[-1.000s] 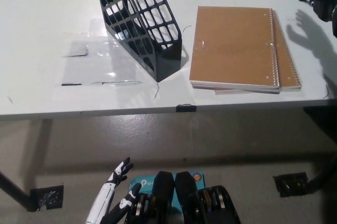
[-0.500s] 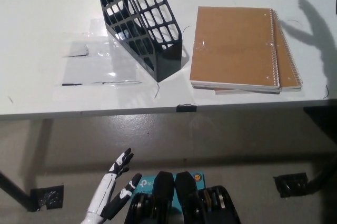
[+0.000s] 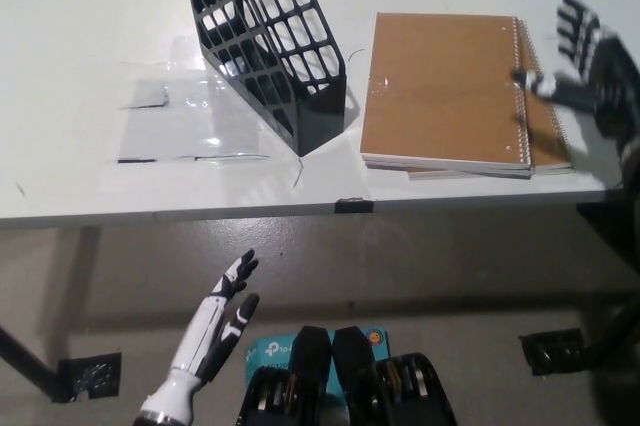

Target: Use the right hand to pick up a book from the book holder on the left side and put it on another book on the right side

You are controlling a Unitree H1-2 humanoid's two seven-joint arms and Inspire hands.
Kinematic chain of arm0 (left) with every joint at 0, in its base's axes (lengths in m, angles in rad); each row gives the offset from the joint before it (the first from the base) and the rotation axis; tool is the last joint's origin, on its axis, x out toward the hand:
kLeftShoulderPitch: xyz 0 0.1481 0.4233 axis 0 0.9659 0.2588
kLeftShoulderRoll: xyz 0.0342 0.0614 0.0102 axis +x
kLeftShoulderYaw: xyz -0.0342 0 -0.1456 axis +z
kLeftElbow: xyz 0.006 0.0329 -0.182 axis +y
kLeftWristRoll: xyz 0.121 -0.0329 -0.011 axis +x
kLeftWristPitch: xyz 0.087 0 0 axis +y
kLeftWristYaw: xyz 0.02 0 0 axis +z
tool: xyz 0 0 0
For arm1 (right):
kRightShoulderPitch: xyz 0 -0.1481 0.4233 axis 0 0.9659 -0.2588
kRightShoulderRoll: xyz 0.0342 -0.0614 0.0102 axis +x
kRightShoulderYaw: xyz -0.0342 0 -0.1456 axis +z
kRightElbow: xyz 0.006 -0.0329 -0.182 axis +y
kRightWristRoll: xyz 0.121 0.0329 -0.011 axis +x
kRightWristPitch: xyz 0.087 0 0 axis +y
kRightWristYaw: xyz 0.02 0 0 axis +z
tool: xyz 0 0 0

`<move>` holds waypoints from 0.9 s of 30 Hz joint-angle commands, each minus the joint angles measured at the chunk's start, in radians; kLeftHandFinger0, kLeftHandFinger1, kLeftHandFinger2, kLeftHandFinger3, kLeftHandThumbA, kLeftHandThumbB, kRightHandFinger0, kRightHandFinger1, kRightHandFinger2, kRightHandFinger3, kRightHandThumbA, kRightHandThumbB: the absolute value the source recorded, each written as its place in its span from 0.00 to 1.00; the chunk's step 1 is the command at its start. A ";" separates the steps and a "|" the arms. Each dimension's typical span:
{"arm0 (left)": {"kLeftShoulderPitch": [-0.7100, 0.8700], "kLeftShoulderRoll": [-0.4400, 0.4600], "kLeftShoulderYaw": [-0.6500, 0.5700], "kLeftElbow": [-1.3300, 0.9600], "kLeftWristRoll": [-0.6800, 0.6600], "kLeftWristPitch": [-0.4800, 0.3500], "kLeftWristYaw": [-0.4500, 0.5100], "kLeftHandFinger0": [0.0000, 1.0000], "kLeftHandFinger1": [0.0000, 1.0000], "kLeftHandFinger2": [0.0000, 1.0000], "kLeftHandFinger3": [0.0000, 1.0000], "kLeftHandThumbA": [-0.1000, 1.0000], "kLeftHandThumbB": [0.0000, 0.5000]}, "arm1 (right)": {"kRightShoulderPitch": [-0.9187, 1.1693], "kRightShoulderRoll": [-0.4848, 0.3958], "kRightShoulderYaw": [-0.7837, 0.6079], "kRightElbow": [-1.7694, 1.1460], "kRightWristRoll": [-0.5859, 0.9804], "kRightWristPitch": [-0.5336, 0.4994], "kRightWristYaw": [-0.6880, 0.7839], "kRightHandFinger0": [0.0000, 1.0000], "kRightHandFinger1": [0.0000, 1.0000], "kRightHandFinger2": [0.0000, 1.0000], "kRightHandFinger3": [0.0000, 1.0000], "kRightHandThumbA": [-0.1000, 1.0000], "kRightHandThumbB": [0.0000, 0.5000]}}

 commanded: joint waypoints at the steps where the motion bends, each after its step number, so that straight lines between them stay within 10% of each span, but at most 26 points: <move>1: -0.184 0.050 0.047 -0.016 -0.036 -0.015 -0.003 1.00 1.00 1.00 1.00 1.00 0.42 | 0.148 -0.051 0.021 -1.187 0.137 -0.001 0.057 1.00 1.00 1.00 1.00 0.86 0.49; 11: -0.156 0.060 0.037 -0.025 -0.033 -0.012 -0.019 1.00 1.00 1.00 1.00 1.00 0.41 | 0.357 0.089 0.097 -0.997 0.054 -0.123 0.054 1.00 1.00 1.00 1.00 0.92 0.44; 27: -0.031 0.066 0.027 -0.081 -0.051 0.007 -0.048 1.00 1.00 1.00 1.00 1.00 0.41 | 0.461 0.212 0.145 -0.413 -0.120 -0.293 0.000 1.00 1.00 1.00 1.00 0.75 0.28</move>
